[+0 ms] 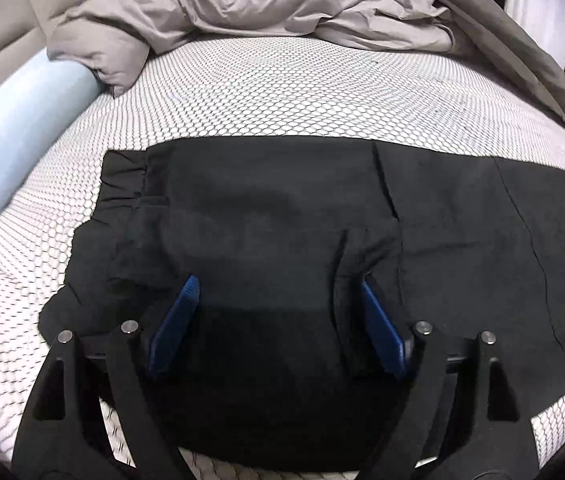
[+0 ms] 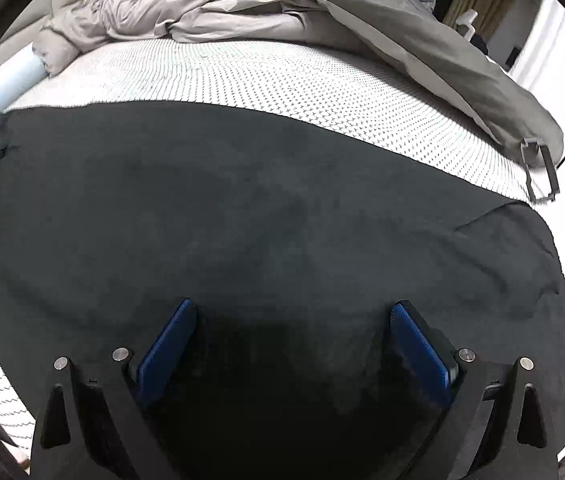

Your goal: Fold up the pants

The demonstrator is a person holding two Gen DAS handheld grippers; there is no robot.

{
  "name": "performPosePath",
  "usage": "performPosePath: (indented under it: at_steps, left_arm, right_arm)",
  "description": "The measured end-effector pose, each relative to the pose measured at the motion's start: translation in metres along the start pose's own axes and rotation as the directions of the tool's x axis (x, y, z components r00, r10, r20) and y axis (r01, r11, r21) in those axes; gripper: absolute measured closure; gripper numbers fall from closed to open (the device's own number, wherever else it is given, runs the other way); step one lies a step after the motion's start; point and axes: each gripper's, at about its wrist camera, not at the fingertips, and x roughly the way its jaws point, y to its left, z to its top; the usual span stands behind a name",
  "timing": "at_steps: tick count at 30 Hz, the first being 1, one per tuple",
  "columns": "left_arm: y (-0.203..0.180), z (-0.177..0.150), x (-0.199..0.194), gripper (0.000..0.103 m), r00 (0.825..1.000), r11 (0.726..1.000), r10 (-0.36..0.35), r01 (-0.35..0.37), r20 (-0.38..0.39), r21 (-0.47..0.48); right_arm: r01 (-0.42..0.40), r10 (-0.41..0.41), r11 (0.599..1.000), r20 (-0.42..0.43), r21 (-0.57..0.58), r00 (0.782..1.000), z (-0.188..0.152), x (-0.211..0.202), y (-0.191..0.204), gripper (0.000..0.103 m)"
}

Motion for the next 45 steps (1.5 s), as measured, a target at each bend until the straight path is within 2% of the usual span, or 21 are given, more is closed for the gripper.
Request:
performPosePath:
  at_steps: [2,4,7,9,12,14,16,19,22,24,26,27,28,29,31,33,34,36,38,41,45]
  left_arm:
    - [-0.007,-0.004,-0.025,0.027,0.992,0.992,-0.122,0.123,0.044,-0.021]
    - [-0.006,0.018,-0.022,0.027,0.973,0.972,-0.214,0.222,0.087,-0.084]
    - [-0.030,0.046,0.004,0.028,0.988,0.989,-0.140,0.143,0.067,-0.047]
    - [-0.037,0.056,0.037,0.029,0.997,0.997,-0.063,0.061,-0.047,-0.039]
    - [-0.011,0.063,0.057,0.029,0.997,0.980,-0.051,0.038,-0.063,-0.194]
    - [-0.005,0.064,0.049,0.029,0.993,0.969,0.104,-0.116,-0.064,-0.220]
    - [-0.006,0.062,0.039,0.035,0.986,0.956,0.153,-0.166,-0.068,-0.243]
    - [-0.041,0.052,0.008,0.038,0.996,0.979,0.086,-0.083,0.006,-0.188]
    - [-0.113,0.033,-0.026,0.033,0.994,0.996,-0.076,0.080,0.083,-0.045]
    - [-0.163,0.020,-0.036,0.028,0.961,0.963,-0.267,0.263,0.071,0.061]
    - [-0.203,0.011,-0.037,0.028,0.906,0.899,-0.422,0.415,0.022,0.142]
    - [-0.218,0.008,-0.033,0.028,0.901,0.888,-0.433,0.428,-0.007,0.170]
    - [-0.231,0.003,-0.027,0.028,0.911,0.887,-0.409,0.411,-0.054,0.209]
    - [-0.243,-0.001,-0.017,0.028,0.927,0.892,-0.362,0.375,-0.098,0.251]
    - [-0.255,-0.008,-0.010,0.026,0.947,0.887,-0.310,0.320,-0.085,0.332]
    - [-0.258,-0.007,-0.010,0.021,0.951,0.893,-0.298,0.308,-0.081,0.329]
    - [-0.260,-0.005,-0.009,0.021,0.954,0.902,-0.288,0.300,-0.083,0.310]
    - [-0.266,-0.002,-0.011,0.021,0.961,0.915,-0.268,0.277,-0.069,0.294]
    - [-0.277,0.004,-0.024,0.021,0.961,0.926,-0.277,0.271,-0.018,0.262]
    - [-0.305,0.004,-0.047,0.021,0.922,0.890,-0.388,0.375,-0.001,0.259]
    - [-0.361,-0.008,-0.049,0.020,0.885,0.829,-0.462,0.455,-0.060,0.326]
  right_arm:
    - [-0.007,0.007,1.000,-0.001,0.009,1.000,-0.002,-0.002,-0.005,0.004]
    - [-0.013,0.013,1.000,0.003,0.013,1.000,-0.002,-0.004,-0.003,0.004]
    - [-0.025,0.025,1.000,0.015,0.006,1.000,-0.001,-0.006,0.004,0.004]
    - [-0.036,0.036,0.999,0.022,-0.002,0.999,0.001,-0.006,0.007,0.004]
    - [-0.019,0.020,0.999,0.019,-0.036,1.000,0.001,-0.004,0.010,0.004]
    - [0.014,-0.014,0.999,0.017,-0.041,1.000,-0.002,-0.003,0.005,0.004]
    - [0.042,-0.042,0.999,0.011,-0.015,0.999,-0.006,-0.003,-0.007,0.004]
    - [0.018,-0.019,1.000,0.014,0.024,1.000,-0.008,-0.009,-0.016,0.004]
    - [-0.096,0.097,0.995,0.030,-0.029,0.995,-0.008,-0.019,0.003,0.004]
    - [-0.097,0.098,0.986,0.001,-0.133,0.995,-0.014,-0.017,0.022,0.004]
    - [-0.081,0.085,0.979,0.013,-0.189,0.996,-0.022,-0.019,0.021,0.004]
    - [-0.095,0.098,0.980,0.010,-0.176,0.995,-0.024,-0.021,0.014,0.004]
    - [-0.112,0.113,0.984,-0.004,-0.138,0.994,-0.029,-0.025,-0.002,0.004]
    - [-0.087,0.087,0.990,-0.006,-0.109,0.996,-0.035,-0.029,-0.020,0.004]
    - [0.100,-0.100,0.993,0.003,-0.060,0.995,-0.051,-0.035,-0.065,0.004]
    - [0.270,-0.268,0.960,-0.036,0.073,0.963,-0.075,-0.036,-0.126,0.003]
    - [0.298,-0.292,0.939,-0.060,0.171,0.955,-0.087,-0.036,-0.157,0.003]
    - [0.181,-0.184,0.916,-0.026,0.358,0.983,-0.108,-0.041,-0.198,0.004]
    - [0.123,-0.137,0.913,0.009,0.388,0.991,-0.112,-0.053,-0.205,0.005]
    - [0.013,-0.059,0.882,0.084,0.471,0.995,-0.119,-0.085,-0.220,0.004]
    - [-0.238,0.176,0.707,0.161,0.666,0.971,-0.153,-0.091,-0.255,0.004]
